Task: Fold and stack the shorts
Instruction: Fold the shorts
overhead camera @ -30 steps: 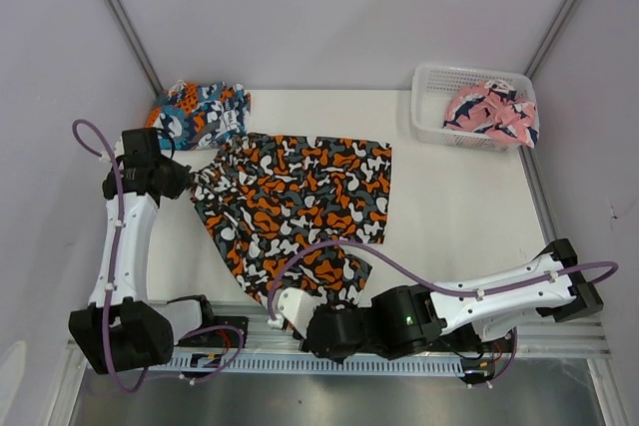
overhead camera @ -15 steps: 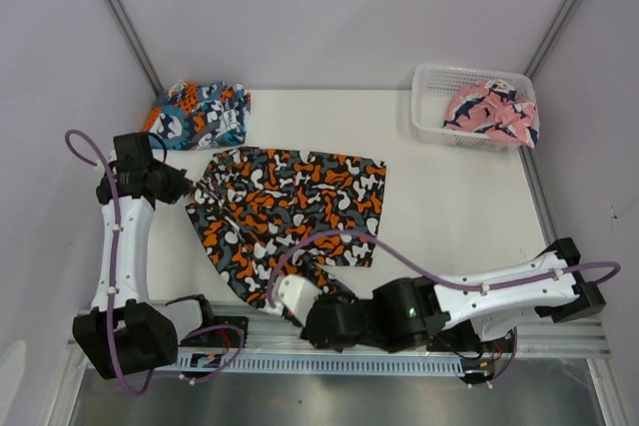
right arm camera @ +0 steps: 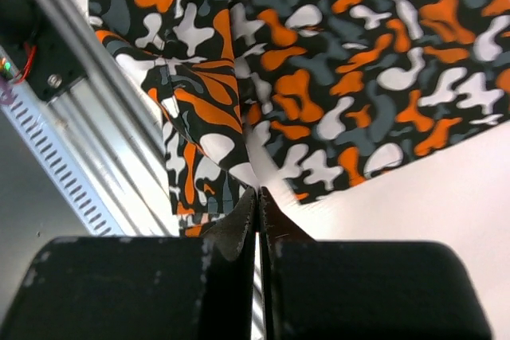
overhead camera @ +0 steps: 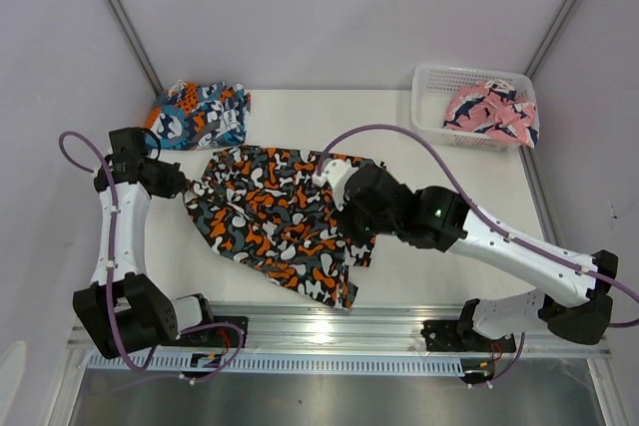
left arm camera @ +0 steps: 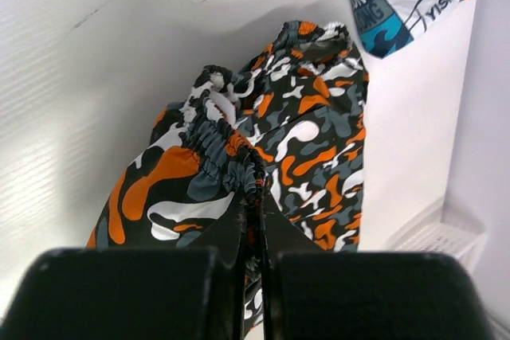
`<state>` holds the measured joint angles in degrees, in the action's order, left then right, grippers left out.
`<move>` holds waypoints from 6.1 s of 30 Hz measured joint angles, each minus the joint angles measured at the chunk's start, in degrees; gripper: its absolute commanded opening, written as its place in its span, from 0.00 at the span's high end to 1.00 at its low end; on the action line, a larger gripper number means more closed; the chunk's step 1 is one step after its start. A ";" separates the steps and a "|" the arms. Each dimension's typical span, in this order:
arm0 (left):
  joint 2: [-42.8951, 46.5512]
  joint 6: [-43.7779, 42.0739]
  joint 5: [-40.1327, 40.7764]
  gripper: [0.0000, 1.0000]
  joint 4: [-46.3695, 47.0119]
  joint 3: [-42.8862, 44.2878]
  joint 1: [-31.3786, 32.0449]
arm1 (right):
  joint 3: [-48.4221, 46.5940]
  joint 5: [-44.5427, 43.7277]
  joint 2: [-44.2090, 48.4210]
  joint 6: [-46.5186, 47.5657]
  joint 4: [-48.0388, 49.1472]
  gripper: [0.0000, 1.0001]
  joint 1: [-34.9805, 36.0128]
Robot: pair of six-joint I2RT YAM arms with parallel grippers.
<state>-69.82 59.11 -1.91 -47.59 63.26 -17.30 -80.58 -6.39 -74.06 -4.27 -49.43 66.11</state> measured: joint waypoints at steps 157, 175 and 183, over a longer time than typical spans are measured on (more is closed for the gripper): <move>1.38 -10.58 10.32 0.01 23.56 -9.20 10.47 | 10.56 1.99 -35.41 -15.21 31.61 1.00 -48.43; -6.75 -13.86 7.28 0.01 32.72 -11.28 17.77 | 8.46 -8.07 -20.13 -12.94 16.65 0.26 -46.69; -14.56 -18.51 4.83 0.01 35.10 -9.88 21.53 | 9.35 -3.69 -18.53 -8.26 22.97 0.25 -22.47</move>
<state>-84.38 40.60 2.92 -12.49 53.39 4.23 -71.22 -10.09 -92.60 -12.53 -26.46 43.64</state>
